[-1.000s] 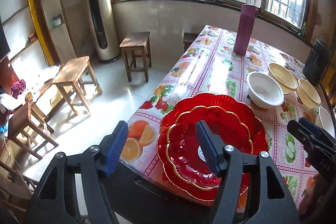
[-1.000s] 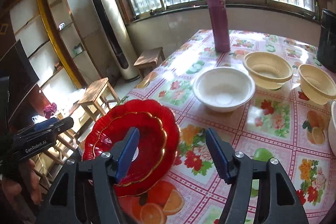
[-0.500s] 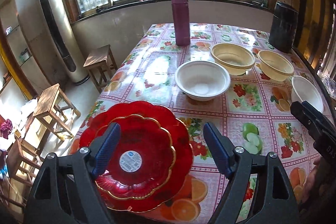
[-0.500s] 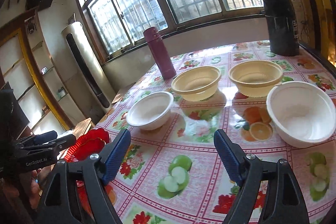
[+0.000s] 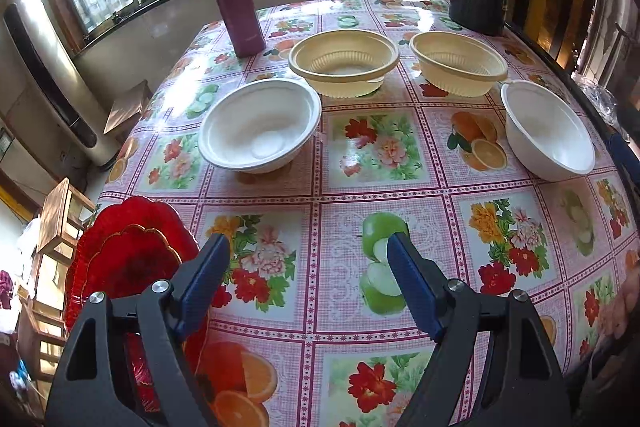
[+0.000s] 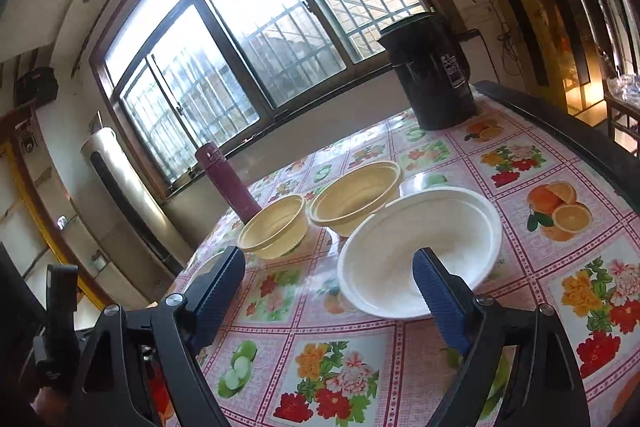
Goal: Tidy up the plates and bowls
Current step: 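Move the open left tool to the rim of a white bowl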
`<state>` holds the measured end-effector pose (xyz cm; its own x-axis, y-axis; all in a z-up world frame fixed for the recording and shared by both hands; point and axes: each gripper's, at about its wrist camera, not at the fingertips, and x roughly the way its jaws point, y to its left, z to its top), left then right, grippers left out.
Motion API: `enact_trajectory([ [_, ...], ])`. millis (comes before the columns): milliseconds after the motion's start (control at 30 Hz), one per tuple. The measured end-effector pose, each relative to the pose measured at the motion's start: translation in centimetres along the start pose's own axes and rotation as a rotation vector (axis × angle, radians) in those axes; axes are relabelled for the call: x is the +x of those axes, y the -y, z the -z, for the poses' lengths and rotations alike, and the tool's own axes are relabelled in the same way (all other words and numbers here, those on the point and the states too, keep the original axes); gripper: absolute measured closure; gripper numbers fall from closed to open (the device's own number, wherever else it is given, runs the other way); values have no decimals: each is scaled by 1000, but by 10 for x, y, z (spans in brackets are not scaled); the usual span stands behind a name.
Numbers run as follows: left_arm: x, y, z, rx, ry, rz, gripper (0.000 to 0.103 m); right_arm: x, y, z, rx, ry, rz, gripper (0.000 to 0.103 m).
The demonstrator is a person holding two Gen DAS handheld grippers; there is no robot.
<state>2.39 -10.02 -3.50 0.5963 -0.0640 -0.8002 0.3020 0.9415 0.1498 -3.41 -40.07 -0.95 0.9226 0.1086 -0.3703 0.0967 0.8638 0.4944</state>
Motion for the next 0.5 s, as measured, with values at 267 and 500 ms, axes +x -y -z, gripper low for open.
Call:
enact_trajectory([
  [267,-1,-33,-9,2,11,-71,22,30,-22,-7,21,-87,-114,14],
  [500,-2,-106,-48,-43,27,-204,22,103,-88,-9,45,-256,-238,13],
])
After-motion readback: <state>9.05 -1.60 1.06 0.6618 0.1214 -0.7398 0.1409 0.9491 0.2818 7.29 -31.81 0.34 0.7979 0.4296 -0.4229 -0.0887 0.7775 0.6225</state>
